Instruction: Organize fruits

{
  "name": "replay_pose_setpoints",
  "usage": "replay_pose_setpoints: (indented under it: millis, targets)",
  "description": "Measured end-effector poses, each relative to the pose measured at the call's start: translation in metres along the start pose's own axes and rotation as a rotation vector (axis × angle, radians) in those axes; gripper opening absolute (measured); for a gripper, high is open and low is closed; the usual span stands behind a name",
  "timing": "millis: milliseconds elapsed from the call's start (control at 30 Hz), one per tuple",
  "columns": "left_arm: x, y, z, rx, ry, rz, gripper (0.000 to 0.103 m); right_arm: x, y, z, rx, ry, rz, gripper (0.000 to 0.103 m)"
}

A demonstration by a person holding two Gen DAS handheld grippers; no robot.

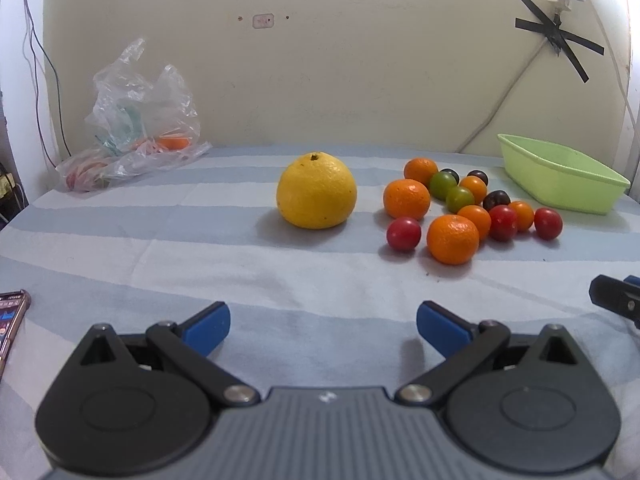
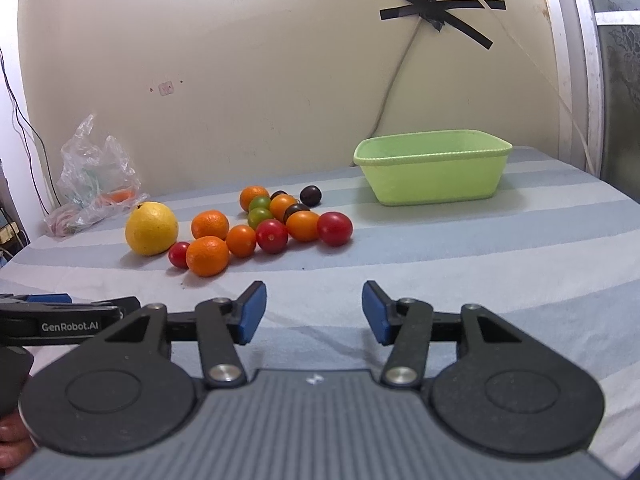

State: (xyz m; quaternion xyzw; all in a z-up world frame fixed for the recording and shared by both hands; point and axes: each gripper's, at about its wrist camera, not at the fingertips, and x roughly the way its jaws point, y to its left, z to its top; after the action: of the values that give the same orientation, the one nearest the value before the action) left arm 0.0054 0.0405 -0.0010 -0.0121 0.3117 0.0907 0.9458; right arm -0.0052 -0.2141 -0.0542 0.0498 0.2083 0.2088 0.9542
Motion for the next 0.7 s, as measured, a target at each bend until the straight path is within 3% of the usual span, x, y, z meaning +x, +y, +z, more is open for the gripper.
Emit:
replay_pose_setpoints:
  millis: [700]
  targets:
    - [-0.0038,0.0001,-0.0007,-0.006,-0.020,0.022,0.103,-0.0021,-0.0034,-0.0005,-0.002,-0.005,0.016,0.057]
